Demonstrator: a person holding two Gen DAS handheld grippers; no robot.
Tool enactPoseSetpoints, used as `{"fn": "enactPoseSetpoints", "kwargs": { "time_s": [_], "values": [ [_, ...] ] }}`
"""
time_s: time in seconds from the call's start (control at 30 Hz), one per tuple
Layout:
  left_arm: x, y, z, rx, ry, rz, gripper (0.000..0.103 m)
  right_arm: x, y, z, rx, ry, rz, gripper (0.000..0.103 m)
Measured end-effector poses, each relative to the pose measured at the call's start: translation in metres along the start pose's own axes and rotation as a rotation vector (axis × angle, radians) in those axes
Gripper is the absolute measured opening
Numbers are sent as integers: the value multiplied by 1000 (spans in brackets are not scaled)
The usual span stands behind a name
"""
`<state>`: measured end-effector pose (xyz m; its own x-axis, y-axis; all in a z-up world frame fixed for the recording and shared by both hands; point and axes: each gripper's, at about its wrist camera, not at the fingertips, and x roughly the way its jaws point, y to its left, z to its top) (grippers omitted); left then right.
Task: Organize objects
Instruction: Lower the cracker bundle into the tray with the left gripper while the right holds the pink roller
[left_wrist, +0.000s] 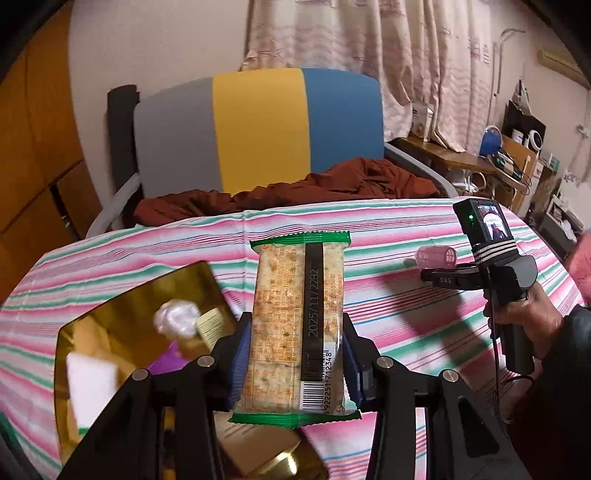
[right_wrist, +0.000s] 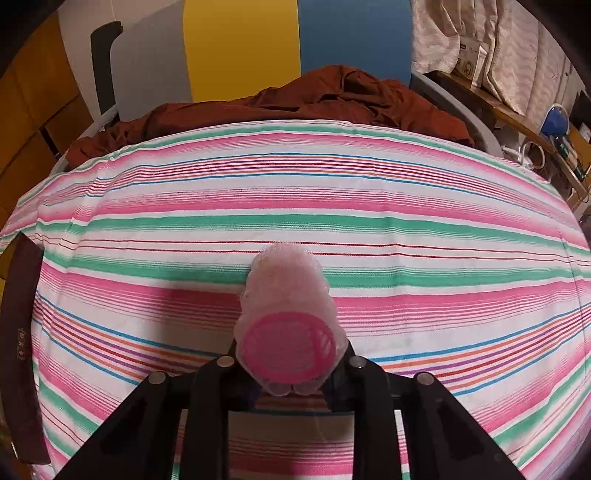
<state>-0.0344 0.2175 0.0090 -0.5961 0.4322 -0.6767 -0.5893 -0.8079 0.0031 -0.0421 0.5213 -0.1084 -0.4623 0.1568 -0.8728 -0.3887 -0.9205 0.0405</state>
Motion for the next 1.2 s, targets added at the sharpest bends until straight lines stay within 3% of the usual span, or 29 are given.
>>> {"fn": "enactPoseSetpoints", "kwargs": {
  "time_s": [0.27, 0.57, 0.8, 1.0, 1.2],
  "values": [
    [-21, 37, -25, -78, 4, 26, 44, -32, 34, -7, -62, -56, 14, 23],
    [-32, 100, -61, -212, 26, 103, 44, -82, 120, -23, -155, -158, 172, 23],
    [-49, 139, -87, -316, 22, 154, 44, -101, 173, -41, -205, -186, 278, 23],
    [-55, 160, -106, -376, 37, 189, 44, -105, 189, -64, -191, -193, 299, 23],
    [-57, 172, -117, -400, 41, 223, 44, -96, 168, -91, -143, -150, 270, 23]
  ]
}}
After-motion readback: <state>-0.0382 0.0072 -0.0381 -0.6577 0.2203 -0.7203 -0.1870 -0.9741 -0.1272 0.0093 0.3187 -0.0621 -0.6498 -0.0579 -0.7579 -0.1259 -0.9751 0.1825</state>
